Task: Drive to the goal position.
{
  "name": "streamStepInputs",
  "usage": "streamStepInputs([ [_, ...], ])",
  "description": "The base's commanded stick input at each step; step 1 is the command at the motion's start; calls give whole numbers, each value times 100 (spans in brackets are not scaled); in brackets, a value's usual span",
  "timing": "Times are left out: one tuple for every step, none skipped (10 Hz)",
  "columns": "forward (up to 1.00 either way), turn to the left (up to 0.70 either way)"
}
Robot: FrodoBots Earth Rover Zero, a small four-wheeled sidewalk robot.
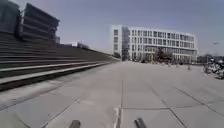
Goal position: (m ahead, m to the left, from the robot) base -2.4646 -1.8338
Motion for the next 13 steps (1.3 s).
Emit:
streamStepInputs([
  [100,1],
  [100,1],
  [100,1],
  [100,1],
  [100,1],
  [100,1],
  [100,1],
  [100,1],
  [100,1],
  [100,1],
  [100,1],
  [100,1],
  [100,1],
])
